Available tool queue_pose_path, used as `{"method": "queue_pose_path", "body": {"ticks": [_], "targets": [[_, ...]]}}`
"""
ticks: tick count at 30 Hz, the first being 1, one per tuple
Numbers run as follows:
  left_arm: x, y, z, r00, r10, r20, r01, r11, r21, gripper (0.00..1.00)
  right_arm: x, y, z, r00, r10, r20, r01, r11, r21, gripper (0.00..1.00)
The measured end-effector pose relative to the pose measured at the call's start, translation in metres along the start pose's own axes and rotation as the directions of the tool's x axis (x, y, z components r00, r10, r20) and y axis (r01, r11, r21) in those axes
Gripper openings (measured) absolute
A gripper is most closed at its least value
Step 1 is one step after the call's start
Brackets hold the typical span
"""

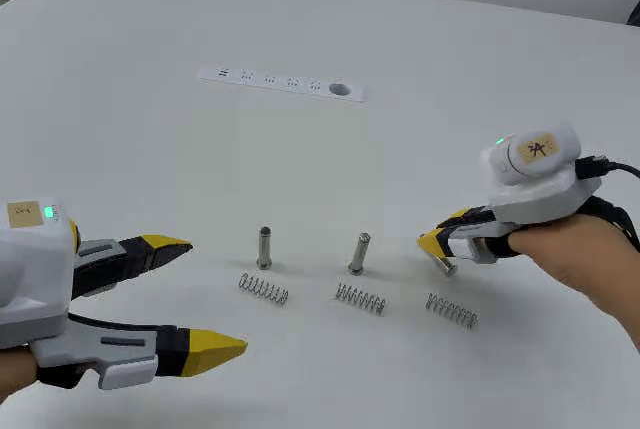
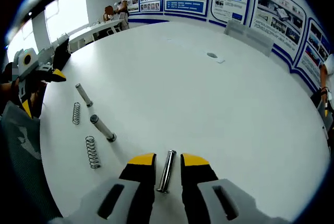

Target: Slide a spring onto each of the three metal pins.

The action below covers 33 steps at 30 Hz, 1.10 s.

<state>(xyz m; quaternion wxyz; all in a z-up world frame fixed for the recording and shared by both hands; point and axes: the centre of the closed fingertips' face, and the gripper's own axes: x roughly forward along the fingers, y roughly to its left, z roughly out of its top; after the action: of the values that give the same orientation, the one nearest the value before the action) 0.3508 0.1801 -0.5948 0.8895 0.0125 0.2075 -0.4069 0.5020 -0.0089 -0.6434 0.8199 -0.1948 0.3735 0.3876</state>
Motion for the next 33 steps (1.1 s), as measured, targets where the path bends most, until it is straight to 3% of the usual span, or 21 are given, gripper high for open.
{"method": "queue_pose_path", "body": {"ticks": [16,33], "targets": [[0.0,0.002,-0.001,1.0,-0.001,0.002,0.001,1.0,-0.007,0.77,0.017,-0.004,-0.006,0.9978,-0.01,-0.065,0.014,0.998,0.053,0.14],[0.0,0.002,-0.001,1.0,-0.005,-0.001,0.005,1.0,-0.011,0.76,0.017,-0.004,-0.008,0.9951,-0.005,-0.098,0.01,0.998,0.056,0.09]]}}
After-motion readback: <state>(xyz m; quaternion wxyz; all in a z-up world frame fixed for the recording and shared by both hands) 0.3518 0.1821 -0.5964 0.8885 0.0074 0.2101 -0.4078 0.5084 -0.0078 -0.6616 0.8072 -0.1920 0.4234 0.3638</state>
